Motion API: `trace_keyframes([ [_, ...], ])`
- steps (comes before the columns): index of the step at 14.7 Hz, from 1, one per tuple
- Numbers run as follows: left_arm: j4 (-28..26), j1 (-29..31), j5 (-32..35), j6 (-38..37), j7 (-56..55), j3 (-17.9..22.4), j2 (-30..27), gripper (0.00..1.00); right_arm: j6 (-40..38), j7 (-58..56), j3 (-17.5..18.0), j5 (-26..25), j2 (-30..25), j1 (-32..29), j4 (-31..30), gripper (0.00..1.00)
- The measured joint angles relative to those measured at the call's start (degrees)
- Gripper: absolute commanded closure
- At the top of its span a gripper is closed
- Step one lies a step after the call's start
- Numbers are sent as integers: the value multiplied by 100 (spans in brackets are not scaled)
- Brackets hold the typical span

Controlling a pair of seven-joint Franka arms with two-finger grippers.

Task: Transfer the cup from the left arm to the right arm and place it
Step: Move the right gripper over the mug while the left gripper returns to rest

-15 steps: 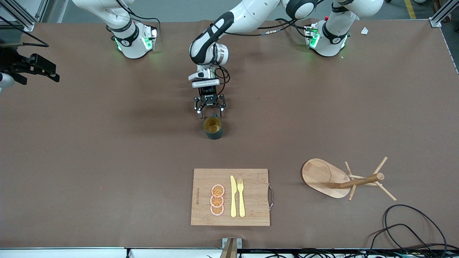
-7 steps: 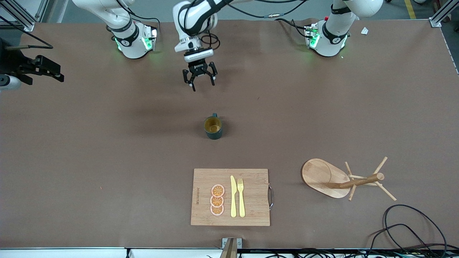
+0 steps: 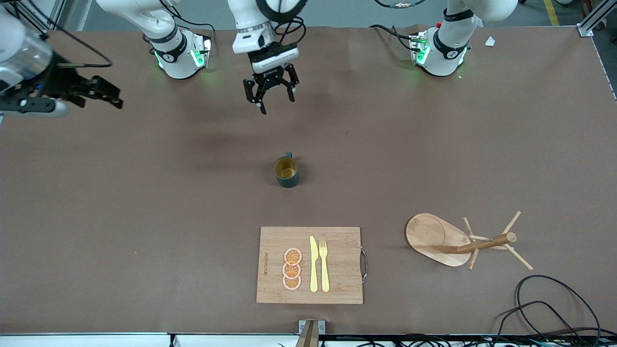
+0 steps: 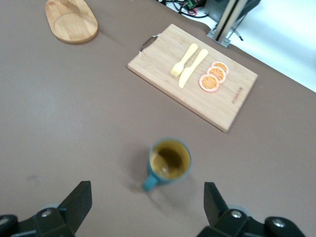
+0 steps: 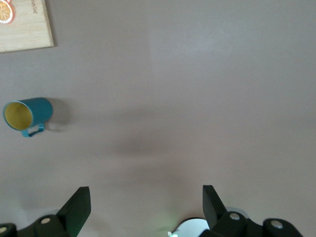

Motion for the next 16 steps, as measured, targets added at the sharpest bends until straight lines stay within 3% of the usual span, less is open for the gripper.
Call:
trace_keyframes([
  [4, 1, 978, -887, 1, 1219, 12, -499, 0, 267, 1196, 419, 0, -30, 584, -57, 0],
  [8, -3, 2096, -1673, 1, 2851, 21, -1004, 0, 828, 1321, 466, 0, 70, 731, -166, 0],
  [16, -25, 4518, -3074, 5, 6080, 6, -1182, 0, 2021, 2213, 468, -60, 1432, 1363, -260, 0],
])
